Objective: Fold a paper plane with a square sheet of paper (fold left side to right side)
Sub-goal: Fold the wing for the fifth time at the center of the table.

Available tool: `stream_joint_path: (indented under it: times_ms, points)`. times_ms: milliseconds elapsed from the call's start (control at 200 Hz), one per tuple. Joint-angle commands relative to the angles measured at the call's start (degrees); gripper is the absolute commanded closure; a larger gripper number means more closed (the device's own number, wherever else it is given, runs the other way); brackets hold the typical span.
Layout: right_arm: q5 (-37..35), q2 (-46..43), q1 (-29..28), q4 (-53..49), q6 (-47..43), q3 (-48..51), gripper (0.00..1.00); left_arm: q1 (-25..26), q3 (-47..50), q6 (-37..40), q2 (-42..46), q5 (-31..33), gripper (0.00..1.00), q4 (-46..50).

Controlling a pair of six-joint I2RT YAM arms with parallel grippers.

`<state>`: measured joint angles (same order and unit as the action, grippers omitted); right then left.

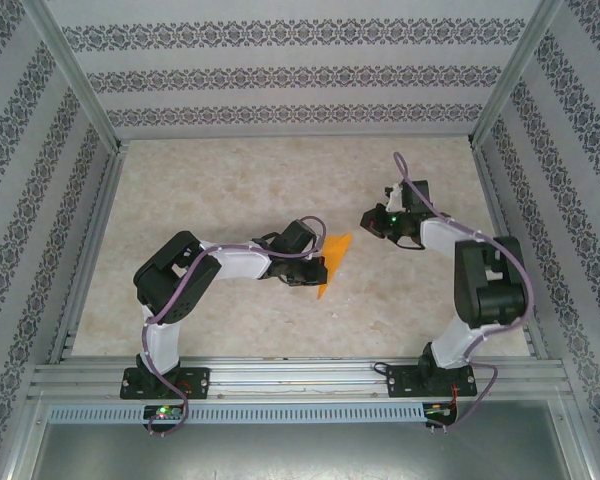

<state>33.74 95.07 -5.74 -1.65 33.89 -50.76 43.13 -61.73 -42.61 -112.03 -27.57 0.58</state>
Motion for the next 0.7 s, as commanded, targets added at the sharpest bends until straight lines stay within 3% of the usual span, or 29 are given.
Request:
stream_joint_path:
  times_ms: [0,255,694]
  points:
    - [2.0,-2.9,-4.3,0.8,3.7,5.7,1.00,0.4,3.9,1.2,-3.1,4.6,1.00,11.0]
    - [0.0,-1.3,-14.1,8.2,10.8,11.0,1.00,0.5,3.9,1.2,-2.9,4.7,1.00,10.9]
    - [-0.6,5.1,-16.1,7.8,11.5,10.8,1.00,0.6,3.6,0.8,-1.9,4.0,1.00,9.7]
